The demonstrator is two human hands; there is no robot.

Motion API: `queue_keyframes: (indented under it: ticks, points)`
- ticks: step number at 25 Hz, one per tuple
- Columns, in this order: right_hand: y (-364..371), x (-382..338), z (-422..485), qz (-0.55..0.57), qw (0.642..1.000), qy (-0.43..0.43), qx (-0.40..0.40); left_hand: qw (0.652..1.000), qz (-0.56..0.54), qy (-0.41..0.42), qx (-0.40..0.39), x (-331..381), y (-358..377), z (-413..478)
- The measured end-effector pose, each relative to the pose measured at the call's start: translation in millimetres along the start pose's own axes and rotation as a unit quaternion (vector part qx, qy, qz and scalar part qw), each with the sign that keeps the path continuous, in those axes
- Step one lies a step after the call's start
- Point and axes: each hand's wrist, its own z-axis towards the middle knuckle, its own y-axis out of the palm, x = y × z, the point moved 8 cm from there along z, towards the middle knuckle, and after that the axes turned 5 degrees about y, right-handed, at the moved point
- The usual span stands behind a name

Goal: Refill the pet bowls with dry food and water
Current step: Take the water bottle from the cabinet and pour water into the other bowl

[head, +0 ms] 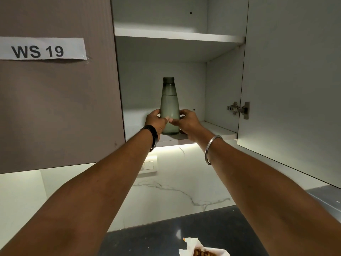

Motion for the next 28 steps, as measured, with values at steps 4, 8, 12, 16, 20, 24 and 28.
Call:
queue_keyframes:
  ticks: [4,8,12,16,20,24,28]
  points:
    - [-8,-3,-22,-0.008,1.0,-0.014,0.009,1.0,-0.005,0.017,-0.014,5,-2,-17]
    - [-15,-13,-59,-0.001,0.999,-0.037,0.019,0.998,-0.019,0.042,-0.032,17,-10,-48]
    - [-21,-23,-112,0.007,0.997,-0.068,0.028,0.996,-0.025,0.078,-0.046,27,-26,-87]
    - [-20,-19,-170,-0.018,0.996,-0.085,0.033,0.993,-0.019,0.107,-0.051,22,-50,-137]
    - [-7,11,-222,-0.032,0.997,-0.062,0.019,0.992,-0.026,0.102,-0.064,-6,-72,-190]
    - [16,61,-272,-0.053,0.998,-0.028,-0.016,0.993,-0.048,0.064,-0.088,-57,-95,-243]
    - [42,115,-313,-0.047,0.998,0.009,-0.044,0.994,-0.032,0.032,-0.096,-110,-121,-287]
